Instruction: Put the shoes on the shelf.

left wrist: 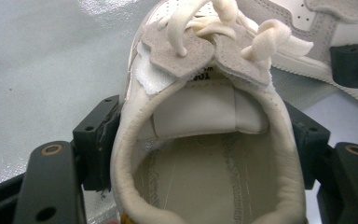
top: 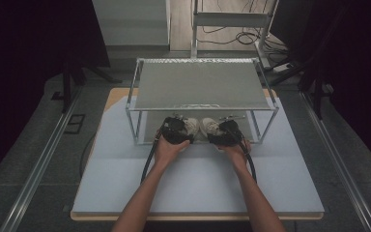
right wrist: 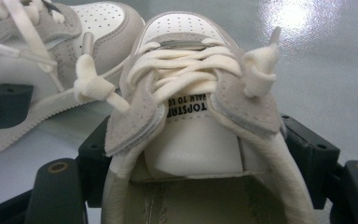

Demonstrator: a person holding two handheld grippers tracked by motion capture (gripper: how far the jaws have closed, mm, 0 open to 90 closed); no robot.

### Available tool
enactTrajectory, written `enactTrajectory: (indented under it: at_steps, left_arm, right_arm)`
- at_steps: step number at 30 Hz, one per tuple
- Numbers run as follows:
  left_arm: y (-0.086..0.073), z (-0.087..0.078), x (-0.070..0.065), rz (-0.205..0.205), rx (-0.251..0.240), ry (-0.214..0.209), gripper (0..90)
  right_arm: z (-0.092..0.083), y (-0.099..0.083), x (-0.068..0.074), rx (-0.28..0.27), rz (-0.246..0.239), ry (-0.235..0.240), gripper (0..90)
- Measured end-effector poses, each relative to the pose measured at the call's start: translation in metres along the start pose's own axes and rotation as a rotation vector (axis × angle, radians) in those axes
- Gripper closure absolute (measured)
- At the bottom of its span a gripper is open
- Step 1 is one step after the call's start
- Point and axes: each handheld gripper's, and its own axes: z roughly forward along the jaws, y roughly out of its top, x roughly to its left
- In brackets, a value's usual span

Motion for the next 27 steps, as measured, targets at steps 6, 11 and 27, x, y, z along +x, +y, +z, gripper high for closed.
enactTrajectory:
  at_steps: [6, 11, 27]
  left_arm:
    - [-0.001, -0.003, -0.001, -0.002, -0.003, -0.008, 24.5]
    - [-0.005, -0.018, -0.001, -0.001, -0.052, 0.003, 22.4]
    - [-0.049, -0.09, 0.02, 0.008, -0.199, -0.011, 64.1]
  right_arm:
    - [-0.001, 0.002, 0.0, -0.015, 0.005, -0.01, 25.5]
    - [-0.017, 0.002, 0.001, -0.06, -0.023, -0.008, 25.2]
    - [-0.098, -0.022, -0.01, -0.197, -0.093, 0.049, 52.7]
